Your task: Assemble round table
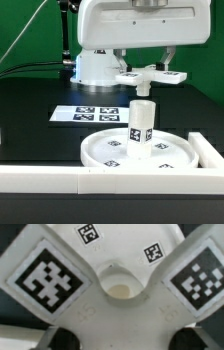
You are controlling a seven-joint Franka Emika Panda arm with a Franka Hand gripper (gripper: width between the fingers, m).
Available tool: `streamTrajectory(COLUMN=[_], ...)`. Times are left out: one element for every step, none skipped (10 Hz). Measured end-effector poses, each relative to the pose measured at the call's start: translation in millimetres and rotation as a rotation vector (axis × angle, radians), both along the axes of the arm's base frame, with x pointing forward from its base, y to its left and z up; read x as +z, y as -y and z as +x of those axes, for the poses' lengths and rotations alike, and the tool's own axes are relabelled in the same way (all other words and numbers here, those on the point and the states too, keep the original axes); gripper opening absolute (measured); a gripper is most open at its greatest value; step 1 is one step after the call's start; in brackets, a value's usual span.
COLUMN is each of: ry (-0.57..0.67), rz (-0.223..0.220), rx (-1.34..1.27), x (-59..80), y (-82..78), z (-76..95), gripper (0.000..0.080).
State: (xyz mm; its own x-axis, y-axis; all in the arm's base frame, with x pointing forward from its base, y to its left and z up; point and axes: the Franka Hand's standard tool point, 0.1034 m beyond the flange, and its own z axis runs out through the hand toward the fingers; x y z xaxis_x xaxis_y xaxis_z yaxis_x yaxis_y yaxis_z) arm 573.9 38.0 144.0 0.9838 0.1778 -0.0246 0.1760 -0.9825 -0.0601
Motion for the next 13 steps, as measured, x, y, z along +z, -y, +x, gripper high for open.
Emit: streamTrajectory(ry=[0.0, -0.004, -0.001, 0.002, 0.001, 0.007, 0.008, 0.01, 0.013, 0.014, 0.011, 0.015, 0.006], rz=[-0.001, -0.001, -0.003, -0.005, -0.006, -0.007, -0.007, -0.007, -0.007, -0.007, -0.007, -0.008, -0.008], rx=[-0.001, -0.002, -0.002, -0.004, -0.006, -0.006, -0.006, -0.006, -0.005, -0.005, -0.003, -0.022, -0.026], x=[-2.2, -5.1, -8.1, -12.9, -16.4, -16.2, -16.3, -16.3, -16.4, -16.5, -18.5, -21.9, -25.6], y=[0.3, 0.8, 1.1, 1.9, 3.2, 3.3, 3.3, 3.3, 2.7, 1.5, -1.1, -2.2, -0.6], z=[-0.4, -3.1, -5.0, -8.6, -11.9, -10.6, -10.3, -9.9, -9.3, -9.0, -10.1, -12.3, -17.2], gripper=[0.0439, 0.0439, 0.0439, 0.0439, 0.0439, 0.0439, 0.0439, 0.0439, 0.0439, 0.0439, 0.0439, 0.0439, 0.0439])
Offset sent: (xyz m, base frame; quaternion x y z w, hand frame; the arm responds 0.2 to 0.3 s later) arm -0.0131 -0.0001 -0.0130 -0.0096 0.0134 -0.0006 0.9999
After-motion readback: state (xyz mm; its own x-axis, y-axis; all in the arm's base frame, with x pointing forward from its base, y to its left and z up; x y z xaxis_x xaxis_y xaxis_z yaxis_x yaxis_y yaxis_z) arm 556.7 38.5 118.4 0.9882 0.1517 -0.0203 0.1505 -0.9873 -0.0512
